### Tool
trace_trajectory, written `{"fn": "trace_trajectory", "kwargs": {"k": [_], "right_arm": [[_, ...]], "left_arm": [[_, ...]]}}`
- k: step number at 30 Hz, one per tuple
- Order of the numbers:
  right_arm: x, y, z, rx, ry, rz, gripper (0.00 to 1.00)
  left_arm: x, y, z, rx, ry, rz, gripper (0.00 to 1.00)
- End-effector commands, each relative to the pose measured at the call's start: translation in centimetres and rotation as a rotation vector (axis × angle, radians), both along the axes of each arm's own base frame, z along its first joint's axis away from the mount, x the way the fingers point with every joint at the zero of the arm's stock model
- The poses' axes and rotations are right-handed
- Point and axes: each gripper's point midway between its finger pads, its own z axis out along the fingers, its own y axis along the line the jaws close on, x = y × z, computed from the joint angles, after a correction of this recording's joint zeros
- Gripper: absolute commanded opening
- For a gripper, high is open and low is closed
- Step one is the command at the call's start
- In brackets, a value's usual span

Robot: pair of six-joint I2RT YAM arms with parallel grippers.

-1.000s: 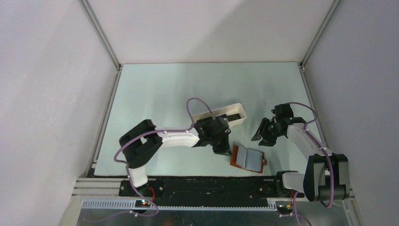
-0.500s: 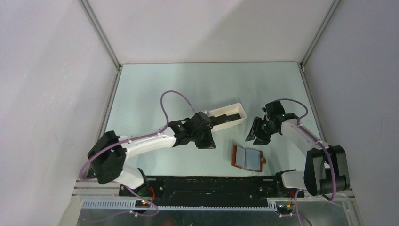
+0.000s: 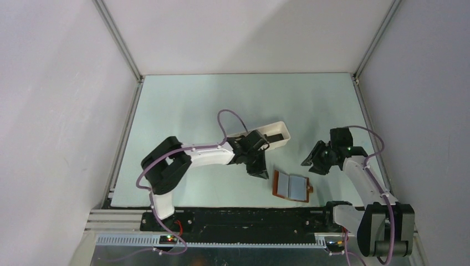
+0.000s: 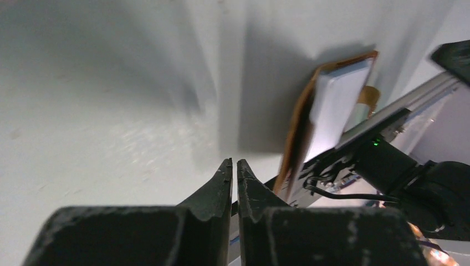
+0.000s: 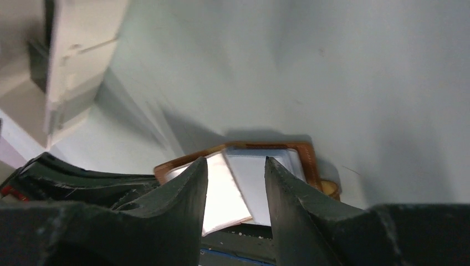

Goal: Put the credit cards into the card holder
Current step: Close the card holder at the center of the board.

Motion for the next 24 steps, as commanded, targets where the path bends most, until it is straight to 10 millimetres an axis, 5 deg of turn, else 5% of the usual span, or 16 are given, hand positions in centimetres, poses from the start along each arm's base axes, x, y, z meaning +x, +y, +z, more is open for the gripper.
{"fn": "trace_trajectory", "kwargs": {"k": [1, 12, 24], "right_arm": [[-1.4, -1.6, -1.7, -0.001, 0.073, -0.137, 0.46], [-3.9, -5.2, -2.9, -0.099, 0.188, -0.333, 0.45], [-4.9, -4.6, -5.8, -0.063, 0.315, -0.351, 0.39]], "left_arm": [[-0.1, -4.1, 2.0, -0.143, 0.003, -0.08, 0.12], [-1.2, -5.9, 1.3, -0.247, 0.094, -0.068, 0.27], [-2.0, -8.7, 4.1, -0.381, 0.09, -0.149, 0.29]]}}
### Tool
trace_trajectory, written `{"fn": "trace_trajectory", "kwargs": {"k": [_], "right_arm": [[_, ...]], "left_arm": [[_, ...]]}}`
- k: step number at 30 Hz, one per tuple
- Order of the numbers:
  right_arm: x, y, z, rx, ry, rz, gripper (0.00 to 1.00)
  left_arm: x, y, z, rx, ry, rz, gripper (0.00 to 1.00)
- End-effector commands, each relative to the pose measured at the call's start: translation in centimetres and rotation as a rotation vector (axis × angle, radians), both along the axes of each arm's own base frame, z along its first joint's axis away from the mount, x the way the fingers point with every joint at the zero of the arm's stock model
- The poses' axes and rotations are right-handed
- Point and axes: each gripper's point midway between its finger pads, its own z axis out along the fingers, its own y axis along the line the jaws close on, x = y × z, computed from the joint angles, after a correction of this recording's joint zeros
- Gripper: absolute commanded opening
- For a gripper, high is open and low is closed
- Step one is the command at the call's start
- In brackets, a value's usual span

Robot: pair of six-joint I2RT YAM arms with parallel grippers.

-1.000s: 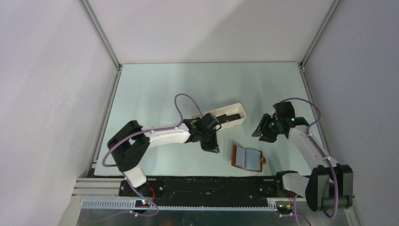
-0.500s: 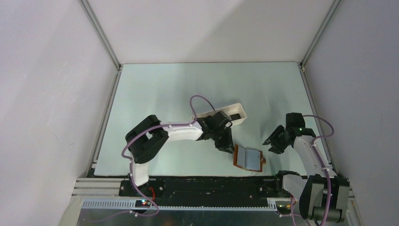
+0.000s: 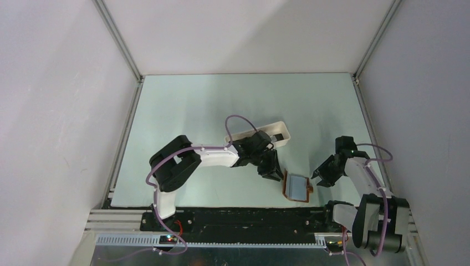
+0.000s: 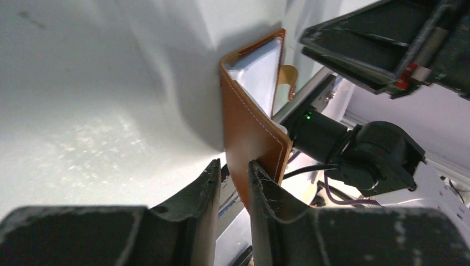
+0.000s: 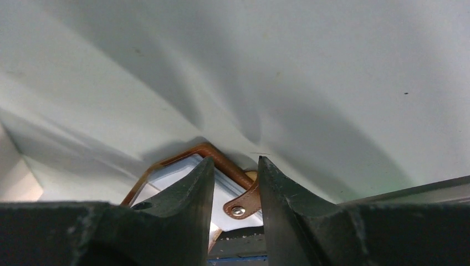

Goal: Put the credit cards into the card holder
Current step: Close the card holder at the center of the board.

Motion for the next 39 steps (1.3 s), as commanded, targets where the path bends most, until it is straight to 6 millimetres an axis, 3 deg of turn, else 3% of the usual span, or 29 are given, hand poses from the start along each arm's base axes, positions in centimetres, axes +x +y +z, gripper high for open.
{"fn": "trace_trajectory", "kwargs": {"k": [1, 10, 20, 25, 29, 31, 34, 39], "right_arm": [[-0.6, 0.3, -1.4, 0.024, 0.05, -0.032, 0.38], [-0.7, 0.6, -1.9, 0.043, 0.057, -0.045, 0.37], [-0.8, 1.1, -2.3, 0.081, 0.076, -0.03, 0.37], [-0.8, 2.7, -2.8, 0.175, 0.098, 0.004, 0.36], [-1.2, 4.3, -3.0, 0.213, 0.119, 0.039, 0.36], [-1.2, 5.3, -2.7, 0.236, 0.114, 0.043, 0.36], [-1.2, 7.8, -2.1, 0.269, 0.102, 0.061, 0.36], [-1.1, 11.9, -1.3, 0.326, 0.08, 0.108, 0.36]], "left_arm": [[-0.7, -3.2, 2.5, -0.115, -0.005, -0.067, 0.28], [-2.7, -6.5, 0.9, -0.107, 0.038, -0.12, 0.28], [-2.3, -5.4, -4.2, 0.091, 0.061, -0.052, 0.33], [-1.8, -4.7, -4.6, 0.113, 0.044, -0.028, 0.42], [-0.5, -2.2, -4.1, 0.135, 0.011, 0.027, 0.51], [-0.1, 0.3, -4.7, 0.17, 0.008, 0.058, 0.53], [1.3, 3.1, -3.8, 0.177, -0.021, 0.114, 0.53], [1.5, 7.4, -3.2, 0.196, -0.054, 0.158, 0.54]]}}
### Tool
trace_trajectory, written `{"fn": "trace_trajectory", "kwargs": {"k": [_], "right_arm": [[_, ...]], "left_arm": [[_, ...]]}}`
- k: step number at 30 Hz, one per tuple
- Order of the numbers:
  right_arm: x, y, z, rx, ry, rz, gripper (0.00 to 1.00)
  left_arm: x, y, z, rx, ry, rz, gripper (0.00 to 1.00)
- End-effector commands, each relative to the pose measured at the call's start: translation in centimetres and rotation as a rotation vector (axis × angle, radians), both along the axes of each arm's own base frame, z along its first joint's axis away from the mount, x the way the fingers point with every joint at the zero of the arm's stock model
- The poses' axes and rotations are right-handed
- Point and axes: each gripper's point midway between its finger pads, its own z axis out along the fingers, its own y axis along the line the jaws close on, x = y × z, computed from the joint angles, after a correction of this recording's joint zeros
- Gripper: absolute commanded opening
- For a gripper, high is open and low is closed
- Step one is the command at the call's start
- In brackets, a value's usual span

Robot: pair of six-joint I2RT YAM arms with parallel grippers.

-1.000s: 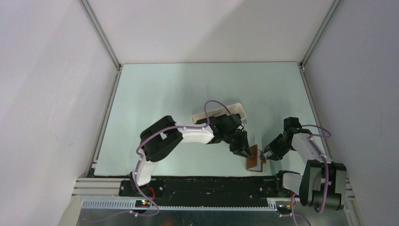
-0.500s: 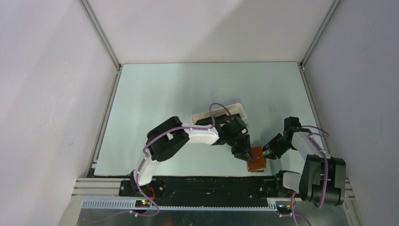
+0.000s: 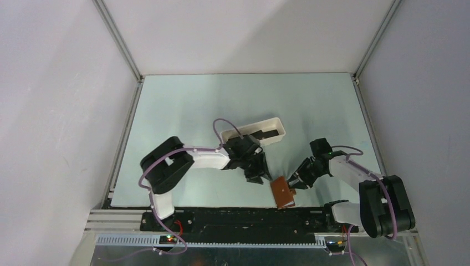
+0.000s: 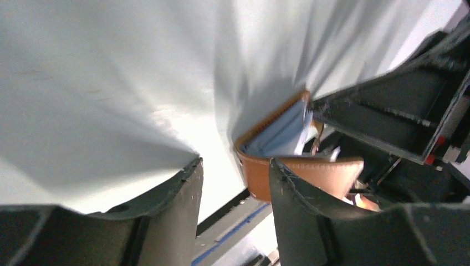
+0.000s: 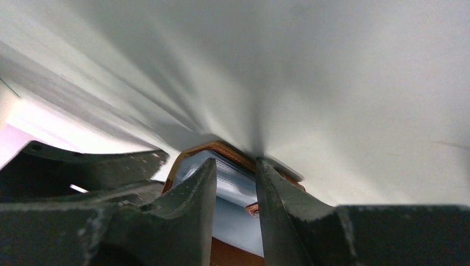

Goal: Put the credit cards into the card holder
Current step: Close the card holder at the center of the board.

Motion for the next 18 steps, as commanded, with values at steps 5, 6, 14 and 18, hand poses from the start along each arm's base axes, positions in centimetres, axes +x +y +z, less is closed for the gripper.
{"fn": "trace_trajectory", "kwargs": {"k": [5, 6, 14, 18], "right_arm": [[0.0, 3.2, -0.2, -0.02, -0.013, 0.053, 0.37], [0.2, 3.0, -0.2, -0.046, -0.03, 0.07, 0.37], [-0.6, -0.1, 0.1, -0.212, -0.094, 0.266, 0.44], [-0.6, -0.7, 1.3, -0.24, -0.143, 0.281, 0.48]], "left_arm": [[0.5, 5.7, 0.3, 0.078, -0.082, 0.055, 0.54], [0.1, 5.9, 0.5, 0.074, -0.083, 0.052, 0.54], [-2.6, 4.9, 2.2, 0.02, -0.045, -0.003, 0.54], [-3.7, 4.0, 2.8, 0.002, -0.033, -0.028, 0.54]]}}
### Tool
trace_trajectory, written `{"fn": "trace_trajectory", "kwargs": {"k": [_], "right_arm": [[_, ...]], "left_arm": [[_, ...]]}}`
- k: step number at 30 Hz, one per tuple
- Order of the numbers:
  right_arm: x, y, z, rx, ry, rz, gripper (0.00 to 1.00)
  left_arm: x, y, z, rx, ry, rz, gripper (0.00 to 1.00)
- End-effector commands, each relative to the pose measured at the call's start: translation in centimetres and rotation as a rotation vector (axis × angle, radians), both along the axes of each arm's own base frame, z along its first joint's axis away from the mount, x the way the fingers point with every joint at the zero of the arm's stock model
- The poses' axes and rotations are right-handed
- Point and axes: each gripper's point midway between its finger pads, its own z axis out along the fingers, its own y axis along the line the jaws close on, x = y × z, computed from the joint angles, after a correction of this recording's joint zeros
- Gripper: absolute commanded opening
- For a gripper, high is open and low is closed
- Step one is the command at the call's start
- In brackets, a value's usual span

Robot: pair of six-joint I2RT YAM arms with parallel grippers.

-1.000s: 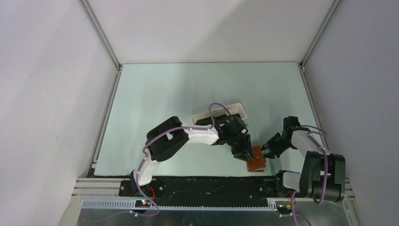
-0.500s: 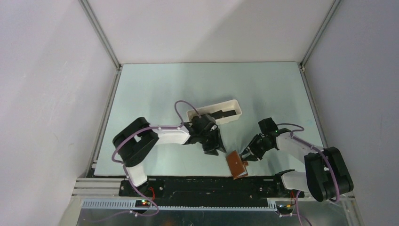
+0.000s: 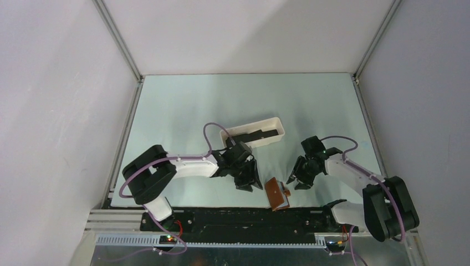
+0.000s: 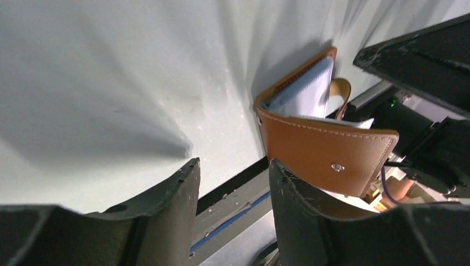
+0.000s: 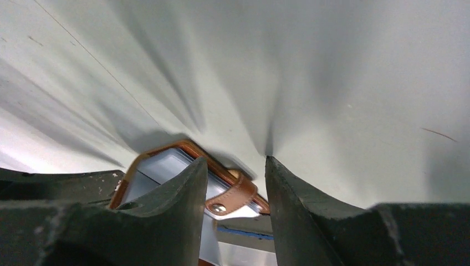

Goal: Put the credit cards into the card holder
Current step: Close the card holder at the center of the board.

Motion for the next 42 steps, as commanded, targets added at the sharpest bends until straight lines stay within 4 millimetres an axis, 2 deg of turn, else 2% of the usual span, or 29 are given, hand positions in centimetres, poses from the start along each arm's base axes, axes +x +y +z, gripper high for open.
{"fn": "trace_trajectory", "kwargs": {"k": [1, 8, 11, 16, 24, 28, 32, 39, 41, 42], "right_arm": [[0.1, -1.7, 1.5, -0.086, -0.076, 0.063, 0.48], [-0.2, 0.2, 3.4, -0.053, -0.111, 0.189, 0.5], [-0.5, 0.9, 3.5, -0.062, -0.107, 0.254, 0.51], [-1.1, 2.1, 3.7, -0.082, -0.109, 0.352, 0.56], [-2.3, 1.2, 2.4, -0.193, -0.046, 0.404, 0.6], [-2.6, 0.1, 1.8, -0.273, -0.027, 0.417, 0.6], [-2.4, -1.0, 1.7, -0.348, -0.021, 0.416, 0.53], [-1.2, -1.6, 3.3, -0.394, -0.07, 0.397, 0.42], [-1.1, -1.6, 3.4, -0.393, -0.067, 0.402, 0.35], [-1.1, -1.6, 3.3, -0.392, -0.064, 0.401, 0.28]], "left_arm": [[-1.2, -1.9, 2.7, -0.077, -0.007, -0.05, 0.53], [-1.8, -3.9, 3.7, -0.111, 0.003, -0.092, 0.53], [-1.7, -4.8, 4.2, -0.126, 0.002, -0.103, 0.53], [-1.9, -5.5, 3.8, -0.121, 0.021, -0.117, 0.52], [-2.2, -6.2, 2.6, -0.097, 0.041, -0.121, 0.5], [-2.1, -6.4, 2.3, -0.09, 0.044, -0.116, 0.49], [-2.1, -6.5, 2.1, -0.085, 0.046, -0.116, 0.49], [-2.2, -6.7, 0.9, -0.062, 0.06, -0.12, 0.47], [-2.1, -6.9, 0.6, -0.055, 0.065, -0.118, 0.47], [-2.1, -6.9, 0.3, -0.049, 0.067, -0.116, 0.46]]}}
